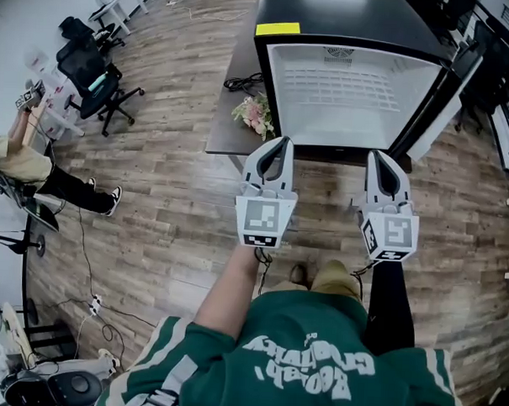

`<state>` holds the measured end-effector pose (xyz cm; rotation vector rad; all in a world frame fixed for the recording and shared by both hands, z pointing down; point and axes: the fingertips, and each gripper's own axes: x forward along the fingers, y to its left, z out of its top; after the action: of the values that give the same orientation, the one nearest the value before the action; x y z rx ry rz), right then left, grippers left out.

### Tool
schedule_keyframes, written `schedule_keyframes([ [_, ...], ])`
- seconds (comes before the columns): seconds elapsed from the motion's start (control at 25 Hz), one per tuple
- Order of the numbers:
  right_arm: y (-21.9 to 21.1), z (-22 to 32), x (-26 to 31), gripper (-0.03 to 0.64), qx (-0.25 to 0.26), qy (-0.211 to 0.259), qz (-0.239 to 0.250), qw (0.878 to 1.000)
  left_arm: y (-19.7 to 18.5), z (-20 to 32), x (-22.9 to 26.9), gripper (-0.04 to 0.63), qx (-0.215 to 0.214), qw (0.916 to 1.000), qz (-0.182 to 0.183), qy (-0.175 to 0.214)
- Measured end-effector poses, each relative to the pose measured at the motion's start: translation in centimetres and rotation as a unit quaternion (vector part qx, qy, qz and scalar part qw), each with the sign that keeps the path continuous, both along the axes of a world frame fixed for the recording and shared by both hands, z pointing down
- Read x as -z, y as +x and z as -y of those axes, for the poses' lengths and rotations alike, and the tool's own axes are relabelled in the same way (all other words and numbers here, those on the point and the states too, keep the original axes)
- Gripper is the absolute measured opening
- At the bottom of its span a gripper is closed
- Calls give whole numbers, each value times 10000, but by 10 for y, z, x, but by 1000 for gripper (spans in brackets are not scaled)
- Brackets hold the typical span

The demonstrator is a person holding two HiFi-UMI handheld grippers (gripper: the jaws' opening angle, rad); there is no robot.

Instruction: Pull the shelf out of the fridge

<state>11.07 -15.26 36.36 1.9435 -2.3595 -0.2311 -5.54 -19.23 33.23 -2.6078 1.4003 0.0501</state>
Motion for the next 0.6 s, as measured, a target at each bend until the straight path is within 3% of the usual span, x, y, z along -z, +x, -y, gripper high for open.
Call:
schedule_keyframes([
  [0.6,17,77,1,9,379,0,86,9992,16,61,1,15,363,9993,98,-19],
])
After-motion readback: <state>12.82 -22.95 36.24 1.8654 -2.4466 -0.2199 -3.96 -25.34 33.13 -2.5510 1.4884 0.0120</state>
